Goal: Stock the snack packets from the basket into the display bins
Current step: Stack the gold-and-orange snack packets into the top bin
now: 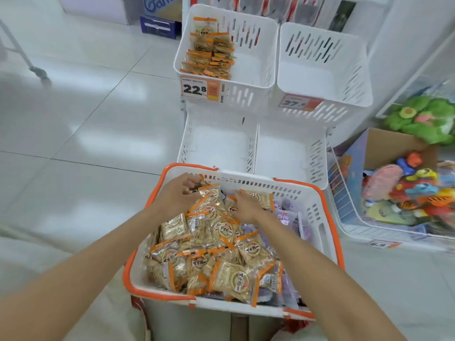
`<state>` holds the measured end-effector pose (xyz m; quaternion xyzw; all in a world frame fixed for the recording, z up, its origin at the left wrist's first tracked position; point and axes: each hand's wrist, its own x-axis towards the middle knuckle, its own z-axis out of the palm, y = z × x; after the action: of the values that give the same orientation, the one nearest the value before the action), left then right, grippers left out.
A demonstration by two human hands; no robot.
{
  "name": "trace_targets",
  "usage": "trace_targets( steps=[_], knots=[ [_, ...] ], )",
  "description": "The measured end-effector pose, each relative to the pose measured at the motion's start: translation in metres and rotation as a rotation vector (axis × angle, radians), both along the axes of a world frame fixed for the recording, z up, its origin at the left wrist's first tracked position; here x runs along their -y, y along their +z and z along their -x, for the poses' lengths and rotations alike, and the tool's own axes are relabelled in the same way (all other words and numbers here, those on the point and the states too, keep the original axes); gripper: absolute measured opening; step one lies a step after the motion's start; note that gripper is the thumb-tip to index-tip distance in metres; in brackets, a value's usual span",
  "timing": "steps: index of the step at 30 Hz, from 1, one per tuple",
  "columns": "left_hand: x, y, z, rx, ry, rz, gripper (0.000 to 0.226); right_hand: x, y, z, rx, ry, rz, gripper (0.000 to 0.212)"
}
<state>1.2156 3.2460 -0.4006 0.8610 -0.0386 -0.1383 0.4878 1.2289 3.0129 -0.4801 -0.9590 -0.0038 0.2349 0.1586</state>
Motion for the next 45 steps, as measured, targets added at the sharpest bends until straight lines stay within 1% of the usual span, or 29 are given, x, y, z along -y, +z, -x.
trace_targets(
  steps=[2, 3, 5, 7, 9, 10, 12, 13, 14, 17, 19, 20, 21, 22, 24, 25, 28, 29, 32, 33, 34, 37, 38, 39, 40, 41, 42, 43, 45],
  knots=[
    [-0.013, -0.005, 0.002, 0.006, 0.013, -0.04, 0.031, 0.0, 0.011, 0.002, 0.16, -0.079, -0.097, 0.017],
    [-0.016, -0.006, 0.002, 0.017, 0.02, -0.042, 0.031, 0.004, 0.02, 0.002, 0.22, -0.142, -0.194, 0.006],
    [-0.008, -0.004, 0.004, 0.033, 0.012, -0.009, 0.035, 0.01, 0.049, 0.001, 0.336, -0.207, -0.34, 0.008],
    [0.01, 0.001, 0.001, 0.037, -0.044, 0.046, 0.053, 0.01, 0.084, 0.002, 0.41, -0.161, -0.44, 0.013],
    [0.03, 0.006, -0.003, 0.005, -0.151, 0.055, 0.072, 0.003, 0.113, 0.004, 0.403, -0.133, -0.612, 0.015],
    [0.038, 0.007, -0.005, -0.022, -0.181, 0.058, 0.067, -0.001, 0.123, 0.006, 0.361, -0.131, -0.691, 0.016],
    [0.043, 0.005, -0.011, -0.098, -0.137, 0.117, 0.031, -0.003, 0.128, 0.009, 0.262, -0.141, -0.759, 0.03],
    [0.038, 0.004, -0.011, -0.153, -0.076, 0.192, 0.018, -0.001, 0.125, 0.013, 0.212, -0.16, -0.736, 0.043],
    [0.03, 0.0, -0.011, -0.192, -0.026, 0.255, 0.014, 0.004, 0.112, 0.016, 0.144, -0.176, -0.665, 0.055],
    [0.002, -0.01, -0.012, -0.284, 0.105, 0.362, 0.017, 0.011, 0.057, 0.037, -0.187, -0.134, -0.422, 0.08],
    [-0.005, -0.014, -0.011, -0.353, 0.157, 0.416, 0.022, 0.007, 0.023, 0.052, -0.271, 0.008, -0.17, 0.09],
    [-0.003, -0.015, -0.011, -0.376, 0.157, 0.426, 0.028, 0.005, 0.013, 0.057, -0.234, 0.044, -0.079, 0.087],
    [-0.001, -0.015, -0.01, -0.392, 0.145, 0.429, 0.034, 0.003, 0.008, 0.059, -0.164, 0.04, -0.064, 0.079],
    [0.001, -0.015, -0.008, -0.396, 0.135, 0.44, 0.039, 0.003, 0.01, 0.06, -0.128, -0.016, -0.131, 0.067],
    [0.005, -0.014, -0.003, -0.397, 0.134, 0.479, 0.049, 0.01, 0.022, 0.06, -0.108, -0.188, -0.419, 0.039],
    [0.006, -0.014, -0.002, -0.393, 0.14, 0.503, 0.051, 0.015, 0.031, 0.058, -0.072, -0.262, -0.534, 0.03],
    [0.01, -0.007, 0.002, -0.362, 0.15, 0.559, 0.038, 0.037, 0.071, 0.037, 0.133, -0.403, -0.648, 0.029],
    [0.013, -0.003, 0.002, -0.349, 0.137, 0.564, 0.038, 0.039, 0.088, 0.03, 0.156, -0.423, -0.707, 0.03],
    [0.025, 0.012, 0.004, -0.386, 0.008, 0.594, 0.066, 0.028, 0.125, 0.017, 0.103, -0.443, -1.034, 0.036],
    [0.032, 0.018, 0.005, -0.431, -0.025, 0.616, 0.071, 0.018, 0.133, 0.016, 0.08, -0.428, -1.093, 0.037],
    [0.037, 0.021, 0.006, -0.474, -0.051, 0.65, 0.068, 0.009, 0.135, 0.015, 0.063, -0.4, -1.104, 0.035],
    [0.048, 0.027, 0.01, -0.55, -0.035, 0.754, 0.033, -0.006, 0.137, 0.019, 0.078, -0.313, -0.994, 0.016],
    [0.046, 0.022, 0.009, -0.561, -0.014, 0.765, 0.033, -0.003, 0.137, 0.021, 0.096, -0.34, -0.971, 0.011],
    [0.044, 0.019, 0.009, -0.58, 0.003, 0.775, 0.042, 0.005, 0.133, 0.024, 0.112, -0.393, -0.956, 0.013],
    [0.041, 0.015, 0.008, -0.594, 0.028, 0.781, 0.06, 0.015, 0.127, 0.027, 0.123, -0.444, -0.938, 0.019],
    [0.039, 0.012, 0.008, -0.604, 0.041, 0.771, 0.077, 0.025, 0.121, 0.032, 0.131, -0.479, -0.908, 0.028],
    [0.038, 0.008, 0.009, -0.602, 0.041, 0.755, 0.086, 0.031, 0.116, 0.037, 0.116, -0.49, -0.896, 0.04],
    [0.04, 0.008, 0.011, -0.588, 0.028, 0.726, 0.085, 0.033, 0.112, 0.039, 0.078, -0.478, -0.904, 0.052],
    [0.048, 0.009, 0.014, -0.563, 0.002, 0.674, 0.071, 0.025, 0.11, 0.038, -0.047, -0.416, -0.898, 0.076]
  ],
)
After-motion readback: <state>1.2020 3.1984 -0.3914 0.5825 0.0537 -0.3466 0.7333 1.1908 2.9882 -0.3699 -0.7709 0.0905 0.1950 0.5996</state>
